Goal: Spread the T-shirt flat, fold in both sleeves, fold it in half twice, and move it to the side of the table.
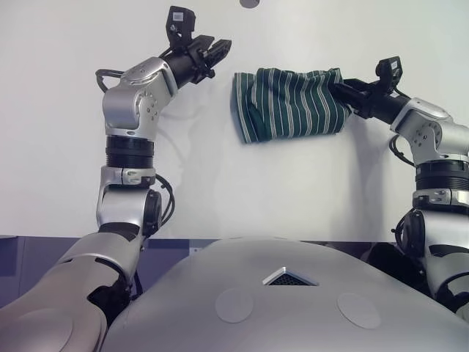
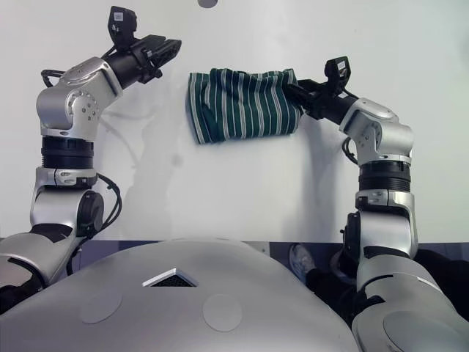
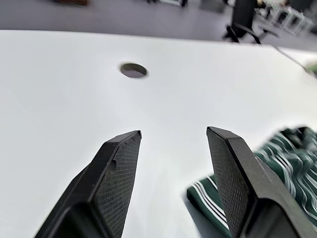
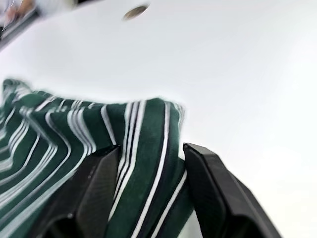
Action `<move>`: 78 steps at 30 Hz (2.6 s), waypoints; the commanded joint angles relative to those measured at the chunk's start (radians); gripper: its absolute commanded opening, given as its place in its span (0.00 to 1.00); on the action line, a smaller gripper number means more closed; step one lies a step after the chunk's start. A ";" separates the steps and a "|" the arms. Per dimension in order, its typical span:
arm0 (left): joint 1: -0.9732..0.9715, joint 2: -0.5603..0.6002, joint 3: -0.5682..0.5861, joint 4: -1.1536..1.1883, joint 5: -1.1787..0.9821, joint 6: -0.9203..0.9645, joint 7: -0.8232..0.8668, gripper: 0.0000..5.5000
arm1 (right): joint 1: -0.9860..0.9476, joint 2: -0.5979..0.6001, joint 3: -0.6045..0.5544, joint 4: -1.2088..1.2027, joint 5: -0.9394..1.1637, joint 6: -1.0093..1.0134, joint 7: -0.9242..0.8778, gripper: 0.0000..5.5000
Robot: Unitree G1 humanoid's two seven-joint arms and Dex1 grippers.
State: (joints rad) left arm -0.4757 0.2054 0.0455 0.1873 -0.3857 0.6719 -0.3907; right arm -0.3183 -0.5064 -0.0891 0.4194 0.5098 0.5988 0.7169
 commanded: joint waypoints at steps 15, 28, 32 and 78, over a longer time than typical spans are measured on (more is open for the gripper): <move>-0.093 -0.082 -0.528 0.289 0.358 -0.721 -0.403 0.58 | -0.149 0.243 -0.117 0.128 -0.361 -0.706 -0.633 0.44; -0.244 -0.064 -0.473 0.992 0.536 -0.735 -0.067 0.98 | -0.138 0.212 -0.169 0.201 -0.370 -0.779 -0.663 0.44; -0.296 0.066 -0.341 1.116 0.486 -0.657 0.216 0.98 | -0.151 0.217 -0.176 0.202 -0.365 -0.788 -0.677 0.44; 0.097 -0.229 -0.182 -0.104 0.481 -0.782 0.476 0.98 | -0.045 0.443 0.106 -0.262 -0.668 -0.756 -0.839 0.44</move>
State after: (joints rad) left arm -0.3639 -0.0165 -0.1347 0.0759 0.1092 -0.1020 0.1065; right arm -0.3516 -0.0675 -0.0007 0.1489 -0.1367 -0.1455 -0.1228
